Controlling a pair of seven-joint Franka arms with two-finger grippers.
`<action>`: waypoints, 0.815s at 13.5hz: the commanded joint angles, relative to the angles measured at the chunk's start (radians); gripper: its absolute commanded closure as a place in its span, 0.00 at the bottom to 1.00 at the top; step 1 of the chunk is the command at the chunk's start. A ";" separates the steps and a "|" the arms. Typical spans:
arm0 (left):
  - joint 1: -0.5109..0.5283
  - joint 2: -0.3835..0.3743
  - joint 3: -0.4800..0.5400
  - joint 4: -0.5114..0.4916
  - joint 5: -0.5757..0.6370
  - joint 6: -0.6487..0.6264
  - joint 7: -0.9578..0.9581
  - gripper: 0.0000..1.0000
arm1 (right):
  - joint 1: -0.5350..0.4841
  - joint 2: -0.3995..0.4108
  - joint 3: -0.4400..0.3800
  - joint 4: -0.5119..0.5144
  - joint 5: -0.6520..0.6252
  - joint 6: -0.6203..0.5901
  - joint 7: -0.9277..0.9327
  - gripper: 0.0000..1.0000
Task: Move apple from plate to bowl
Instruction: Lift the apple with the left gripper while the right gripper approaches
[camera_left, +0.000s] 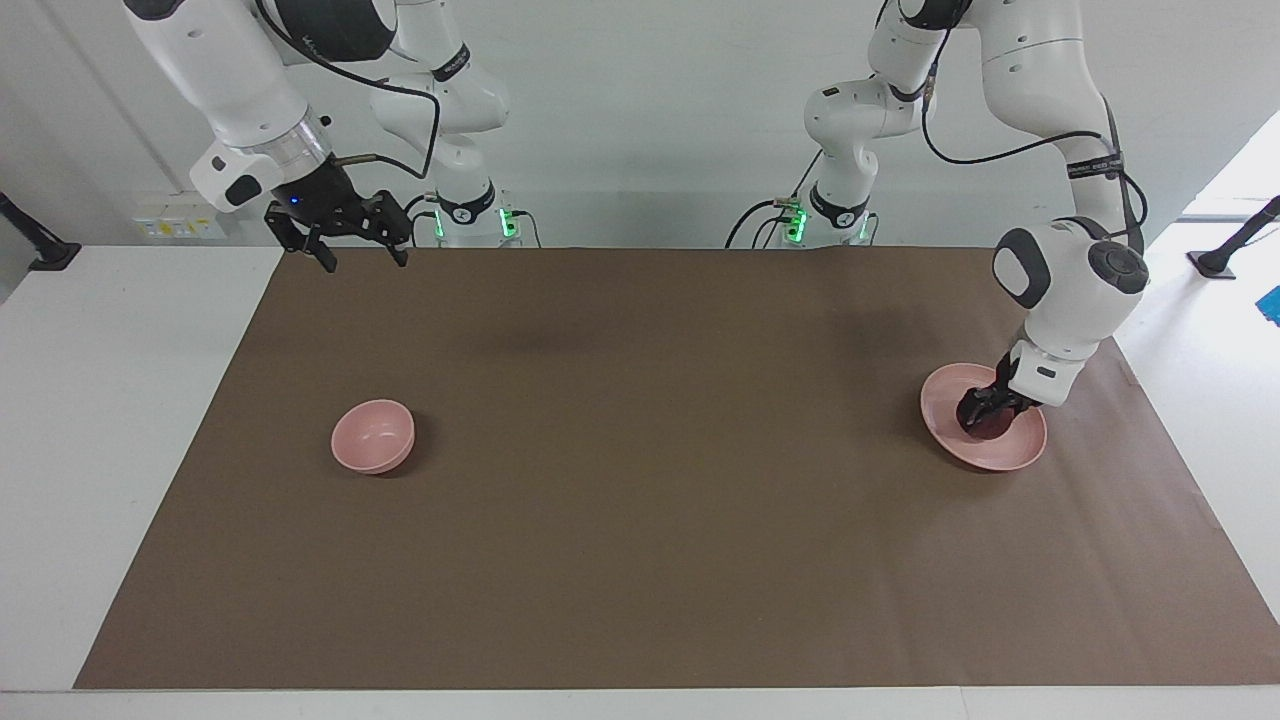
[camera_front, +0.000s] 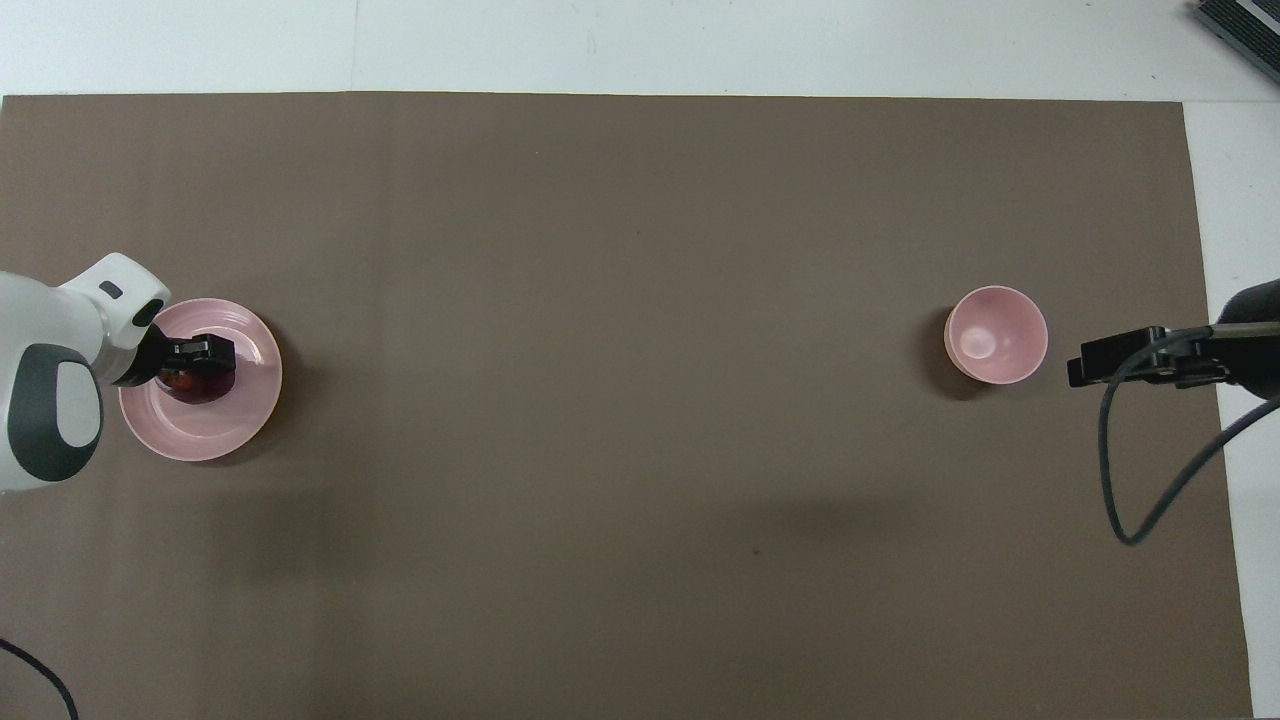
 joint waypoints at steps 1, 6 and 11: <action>-0.026 -0.014 0.001 0.035 -0.006 -0.056 -0.026 1.00 | 0.020 -0.014 0.003 -0.107 0.063 0.117 0.020 0.00; -0.132 -0.049 -0.002 0.102 -0.012 -0.198 -0.125 1.00 | 0.095 0.072 0.003 -0.123 0.204 0.243 0.073 0.00; -0.245 -0.028 -0.007 0.258 -0.156 -0.426 -0.318 1.00 | 0.189 0.157 0.003 -0.184 0.460 0.397 0.070 0.00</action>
